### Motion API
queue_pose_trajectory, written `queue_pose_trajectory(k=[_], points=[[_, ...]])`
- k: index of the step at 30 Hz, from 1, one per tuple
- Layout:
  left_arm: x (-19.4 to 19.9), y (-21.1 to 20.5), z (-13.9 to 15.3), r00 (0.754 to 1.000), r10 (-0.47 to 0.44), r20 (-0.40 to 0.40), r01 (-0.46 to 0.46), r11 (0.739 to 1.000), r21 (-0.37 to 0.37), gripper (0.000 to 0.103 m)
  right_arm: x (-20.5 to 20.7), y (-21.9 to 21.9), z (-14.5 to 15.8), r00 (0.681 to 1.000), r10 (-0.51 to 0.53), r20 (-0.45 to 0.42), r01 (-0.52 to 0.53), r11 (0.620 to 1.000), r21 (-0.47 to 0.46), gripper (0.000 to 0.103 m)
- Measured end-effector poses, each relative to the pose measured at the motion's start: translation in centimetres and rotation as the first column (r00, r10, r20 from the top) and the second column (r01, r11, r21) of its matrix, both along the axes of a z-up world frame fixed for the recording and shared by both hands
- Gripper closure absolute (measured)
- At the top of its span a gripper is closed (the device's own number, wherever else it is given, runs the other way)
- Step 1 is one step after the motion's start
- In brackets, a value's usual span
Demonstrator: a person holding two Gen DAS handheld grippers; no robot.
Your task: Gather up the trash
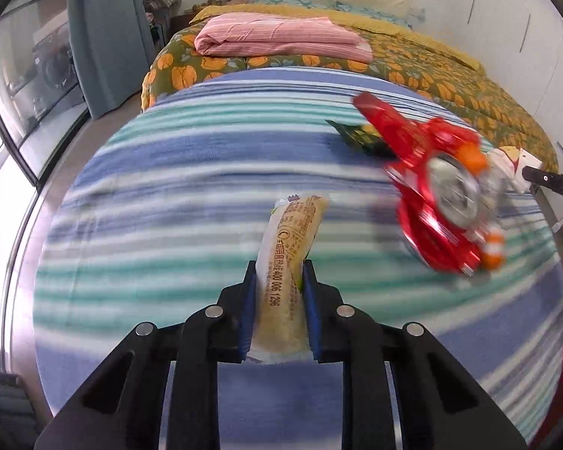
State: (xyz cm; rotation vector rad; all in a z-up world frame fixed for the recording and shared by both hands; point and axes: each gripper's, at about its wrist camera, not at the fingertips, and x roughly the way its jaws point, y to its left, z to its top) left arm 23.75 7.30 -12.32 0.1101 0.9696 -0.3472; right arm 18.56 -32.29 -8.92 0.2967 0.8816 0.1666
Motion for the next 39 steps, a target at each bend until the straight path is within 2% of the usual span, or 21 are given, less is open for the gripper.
queue_pose_trajectory(k=[6, 11, 14, 16, 17, 18, 19, 20, 21, 25, 29, 30, 39], points=[[-7.7, -1.9, 0.7, 0.999, -0.035, -0.033, 0.033, 0.997, -0.068, 0.081, -8.1, 0.9, 1.0, 0.995, 0.095, -0.009, -0.095, 0.995, 0.010, 0.093], [-13.3, -5.1, 0.5, 0.998, -0.050, -0.037, 0.045, 0.993, -0.110, 0.080, -14.1, 2.8, -0.8, 0.982, 0.181, -0.062, -0.180, 0.983, 0.019, 0.093], [-15.2, -7.0, -0.2, 0.997, -0.069, -0.037, 0.065, 0.993, -0.097, 0.079, -15.7, 3.1, -2.3, 0.983, 0.169, -0.078, -0.169, 0.986, -0.003, 0.093], [-15.9, -7.8, -0.6, 0.997, -0.067, -0.031, 0.064, 0.995, -0.073, 0.074, -16.2, 2.7, -3.0, 0.986, 0.146, -0.083, -0.147, 0.989, -0.002, 0.090], [-16.2, -8.0, -0.7, 0.997, -0.070, -0.023, 0.068, 0.996, -0.063, 0.069, -16.5, 2.5, -3.3, 0.988, 0.133, -0.082, -0.133, 0.991, -0.003, 0.089], [-16.3, -8.2, -0.7, 0.997, -0.078, -0.019, 0.076, 0.995, -0.062, 0.062, -16.7, 2.4, -3.3, 0.989, 0.124, -0.079, -0.125, 0.992, -0.010, 0.084], [-16.6, -8.3, -0.5, 0.996, -0.092, -0.019, 0.091, 0.994, -0.065, 0.059, -16.8, 2.2, -3.4, 0.990, 0.121, -0.078, -0.122, 0.992, -0.015, 0.076], [-16.5, -8.4, -0.4, 0.995, -0.100, -0.018, 0.099, 0.993, -0.067, 0.052, -16.9, 2.1, -3.5, 0.990, 0.116, -0.077, -0.118, 0.993, -0.014, 0.058], [-16.6, -8.5, -0.3, 0.994, -0.108, -0.015, 0.107, 0.992, -0.065, 0.047, -17.0, 1.9, -3.6, 0.991, 0.112, -0.074, -0.113, 0.994, -0.009, 0.054], [-16.5, -8.5, 0.0, 0.993, -0.119, -0.007, 0.118, 0.992, -0.043, 0.045, -17.0, 1.4, -3.6, 0.992, 0.107, -0.073, -0.107, 0.994, -0.001, 0.054], [-16.4, -8.0, 0.0, 0.995, -0.103, -0.015, 0.102, 0.993, -0.053, 0.045, -17.4, 1.1, -2.7, 0.997, 0.057, -0.047, -0.061, 0.994, -0.090, 0.046], [-16.4, -7.9, 0.0, 0.995, -0.102, -0.018, 0.101, 0.993, -0.057, 0.045, -17.5, 1.0, -2.5, 0.998, 0.056, -0.041, -0.059, 0.994, -0.087, 0.046], [-16.1, -8.0, -0.4, 0.994, -0.103, -0.041, 0.100, 0.992, -0.072, 0.045, -15.5, 1.3, -2.9, 0.996, 0.062, -0.060, -0.059, 0.997, 0.044, 0.046]])
